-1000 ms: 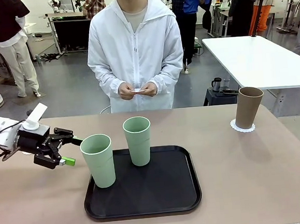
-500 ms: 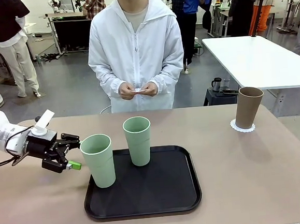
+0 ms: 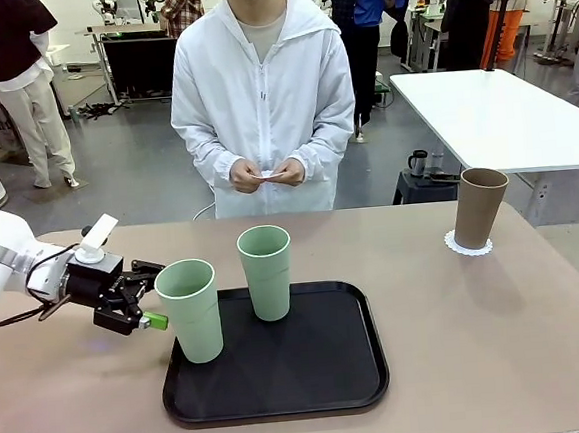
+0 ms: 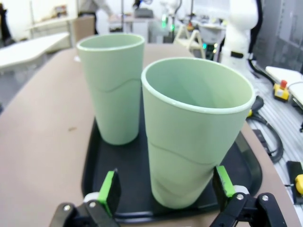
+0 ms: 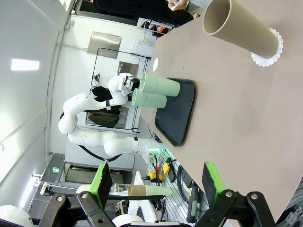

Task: Place coasters on the table and set cups on them.
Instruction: Take one Reusable plastic cup from the Flat Tray and place it on a coaster set by the human.

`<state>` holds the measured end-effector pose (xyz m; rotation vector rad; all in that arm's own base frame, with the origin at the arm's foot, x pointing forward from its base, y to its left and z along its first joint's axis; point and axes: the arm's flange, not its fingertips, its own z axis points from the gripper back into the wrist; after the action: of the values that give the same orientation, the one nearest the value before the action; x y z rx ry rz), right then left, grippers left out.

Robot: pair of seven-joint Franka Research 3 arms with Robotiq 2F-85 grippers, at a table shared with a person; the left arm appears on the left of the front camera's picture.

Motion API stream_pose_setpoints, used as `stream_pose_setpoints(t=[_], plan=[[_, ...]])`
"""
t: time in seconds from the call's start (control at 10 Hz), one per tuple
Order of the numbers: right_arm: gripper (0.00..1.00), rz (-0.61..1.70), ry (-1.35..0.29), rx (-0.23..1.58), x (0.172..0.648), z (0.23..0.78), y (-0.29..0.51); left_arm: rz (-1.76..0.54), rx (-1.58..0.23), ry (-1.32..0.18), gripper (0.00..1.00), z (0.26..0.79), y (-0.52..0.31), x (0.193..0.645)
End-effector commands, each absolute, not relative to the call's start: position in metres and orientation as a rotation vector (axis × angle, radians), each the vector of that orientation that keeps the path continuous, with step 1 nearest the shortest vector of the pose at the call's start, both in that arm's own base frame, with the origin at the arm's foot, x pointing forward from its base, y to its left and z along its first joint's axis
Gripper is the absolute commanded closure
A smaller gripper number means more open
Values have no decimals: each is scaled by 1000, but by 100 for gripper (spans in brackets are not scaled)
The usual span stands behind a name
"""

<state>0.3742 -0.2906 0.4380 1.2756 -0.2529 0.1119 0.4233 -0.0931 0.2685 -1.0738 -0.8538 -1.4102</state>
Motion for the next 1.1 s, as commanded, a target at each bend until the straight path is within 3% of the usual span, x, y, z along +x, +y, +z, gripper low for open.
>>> stream_pose_setpoints(t=[0.0,1.0], plan=[[0,109,-256,1270,374,438,-291,-1420,-1099,-883,0,266,-98,426],[0,109,-256,1270,374,438,-291,-1508,-1183,-813,0,248,-118,417]])
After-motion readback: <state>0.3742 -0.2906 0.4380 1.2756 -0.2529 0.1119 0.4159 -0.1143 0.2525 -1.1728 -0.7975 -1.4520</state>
